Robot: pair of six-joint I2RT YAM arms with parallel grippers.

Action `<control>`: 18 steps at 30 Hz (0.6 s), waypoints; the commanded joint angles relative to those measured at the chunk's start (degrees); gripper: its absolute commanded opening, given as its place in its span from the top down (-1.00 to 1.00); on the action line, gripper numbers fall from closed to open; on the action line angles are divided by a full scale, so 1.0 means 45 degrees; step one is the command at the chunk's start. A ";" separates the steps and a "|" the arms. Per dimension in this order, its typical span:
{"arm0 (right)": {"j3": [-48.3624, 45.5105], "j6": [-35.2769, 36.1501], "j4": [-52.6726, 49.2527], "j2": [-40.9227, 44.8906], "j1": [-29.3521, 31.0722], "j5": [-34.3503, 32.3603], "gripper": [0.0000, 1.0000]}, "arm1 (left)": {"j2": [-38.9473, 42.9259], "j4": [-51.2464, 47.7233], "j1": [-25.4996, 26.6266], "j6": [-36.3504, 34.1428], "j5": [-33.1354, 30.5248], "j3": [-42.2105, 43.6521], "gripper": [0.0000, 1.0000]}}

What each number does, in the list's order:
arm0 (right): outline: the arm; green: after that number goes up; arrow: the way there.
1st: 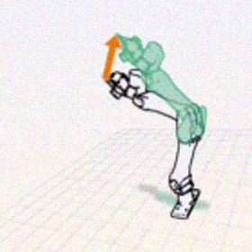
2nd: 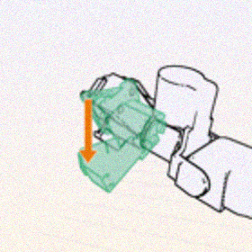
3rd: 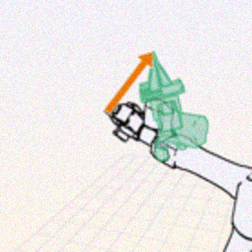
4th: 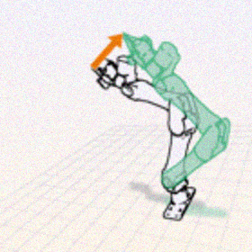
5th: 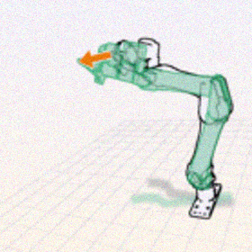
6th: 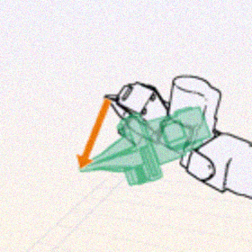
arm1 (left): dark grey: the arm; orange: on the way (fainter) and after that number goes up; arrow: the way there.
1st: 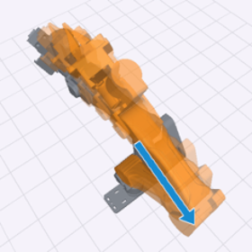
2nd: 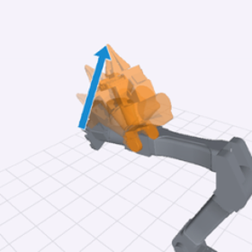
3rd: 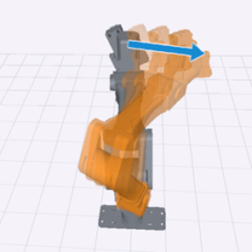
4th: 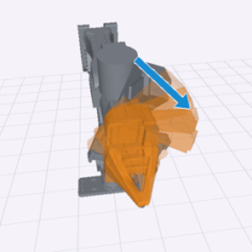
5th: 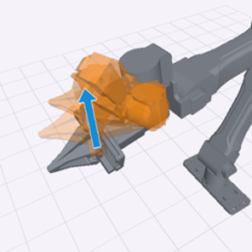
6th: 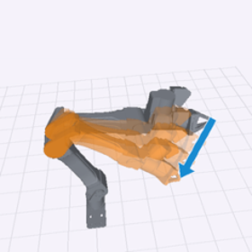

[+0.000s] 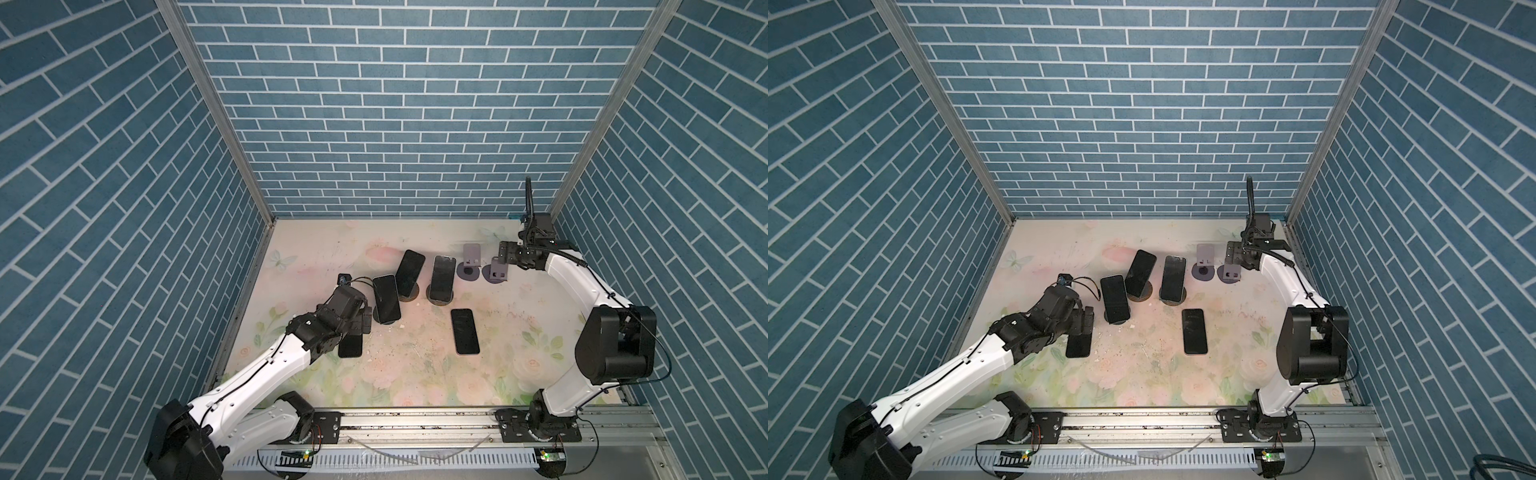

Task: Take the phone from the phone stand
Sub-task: 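Reach the left gripper to the teal-edged phone standing on its stand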

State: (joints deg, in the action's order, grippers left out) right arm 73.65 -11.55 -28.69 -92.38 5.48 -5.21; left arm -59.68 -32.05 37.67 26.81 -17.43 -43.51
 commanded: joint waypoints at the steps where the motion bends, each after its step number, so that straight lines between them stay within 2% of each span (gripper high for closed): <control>1: -0.1022 -0.1007 -0.0170 0.0891 0.0068 -0.0248 -0.85 | -0.0193 -0.0602 0.0320 0.0674 -0.1097 -0.0599 -0.99; 10: -0.2628 -0.1571 -0.0256 0.2567 0.0297 -0.0168 -0.85 | -0.0975 -0.0347 0.1298 0.2007 -0.2571 -0.1099 -0.99; 18: -0.3801 -0.2135 -0.0209 0.3877 0.0292 -0.0361 -0.85 | -0.3055 -0.1360 0.1966 0.2912 -0.3415 -0.2868 -0.99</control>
State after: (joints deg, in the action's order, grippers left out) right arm 59.22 -18.50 -29.10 -77.06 6.50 -5.87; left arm -70.70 -34.63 45.50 37.08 -29.74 -52.88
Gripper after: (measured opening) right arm 0.926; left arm 0.996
